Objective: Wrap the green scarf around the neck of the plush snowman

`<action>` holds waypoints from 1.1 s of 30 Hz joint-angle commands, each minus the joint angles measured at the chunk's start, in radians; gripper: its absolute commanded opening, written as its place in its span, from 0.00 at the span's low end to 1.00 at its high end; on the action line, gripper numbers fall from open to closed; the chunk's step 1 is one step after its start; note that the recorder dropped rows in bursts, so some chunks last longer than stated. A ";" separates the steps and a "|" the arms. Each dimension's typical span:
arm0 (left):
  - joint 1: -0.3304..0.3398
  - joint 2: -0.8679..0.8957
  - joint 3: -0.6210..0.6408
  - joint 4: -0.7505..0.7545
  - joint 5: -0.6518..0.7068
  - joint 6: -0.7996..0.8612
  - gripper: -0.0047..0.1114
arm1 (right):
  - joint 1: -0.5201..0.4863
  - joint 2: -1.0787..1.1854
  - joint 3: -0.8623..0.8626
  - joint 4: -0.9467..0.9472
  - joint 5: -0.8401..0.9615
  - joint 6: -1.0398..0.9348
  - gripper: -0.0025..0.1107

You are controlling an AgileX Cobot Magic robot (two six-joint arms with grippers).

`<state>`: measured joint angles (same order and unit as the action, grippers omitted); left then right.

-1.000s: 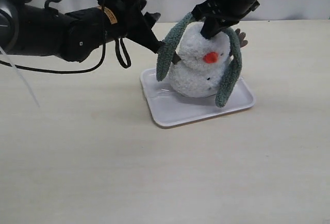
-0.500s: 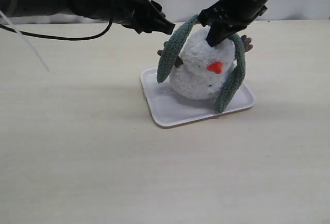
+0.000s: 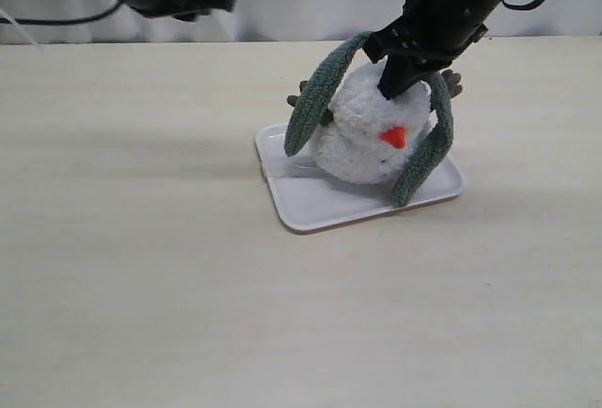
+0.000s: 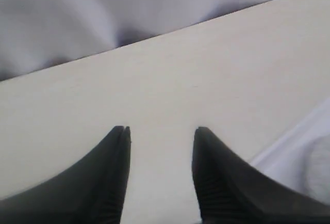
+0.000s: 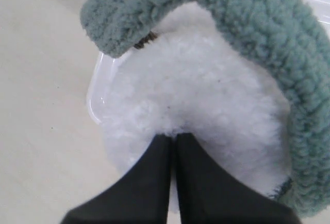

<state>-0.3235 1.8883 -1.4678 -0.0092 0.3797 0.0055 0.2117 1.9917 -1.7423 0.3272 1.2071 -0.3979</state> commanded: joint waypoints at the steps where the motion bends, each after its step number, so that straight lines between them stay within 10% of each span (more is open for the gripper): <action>1: 0.093 0.036 -0.121 0.248 0.337 -0.175 0.33 | 0.001 0.007 0.015 -0.026 0.002 -0.007 0.06; 4: 0.128 0.080 -0.192 0.093 0.553 0.067 0.33 | 0.001 0.007 0.015 -0.019 0.001 -0.007 0.06; 12: 0.131 0.157 -0.131 -1.080 0.704 0.954 0.33 | 0.001 0.007 0.015 -0.018 0.005 -0.007 0.06; 24: -0.222 0.162 -0.109 -0.962 0.222 1.358 0.33 | 0.001 0.007 0.015 -0.018 -0.002 -0.008 0.06; 33: -0.221 0.162 -0.109 -0.915 0.031 1.226 0.33 | 0.001 0.007 0.015 -0.018 0.001 -0.008 0.06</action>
<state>-0.5630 2.0494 -1.5827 -0.9349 0.4433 1.2847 0.2117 1.9917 -1.7423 0.3291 1.2071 -0.3997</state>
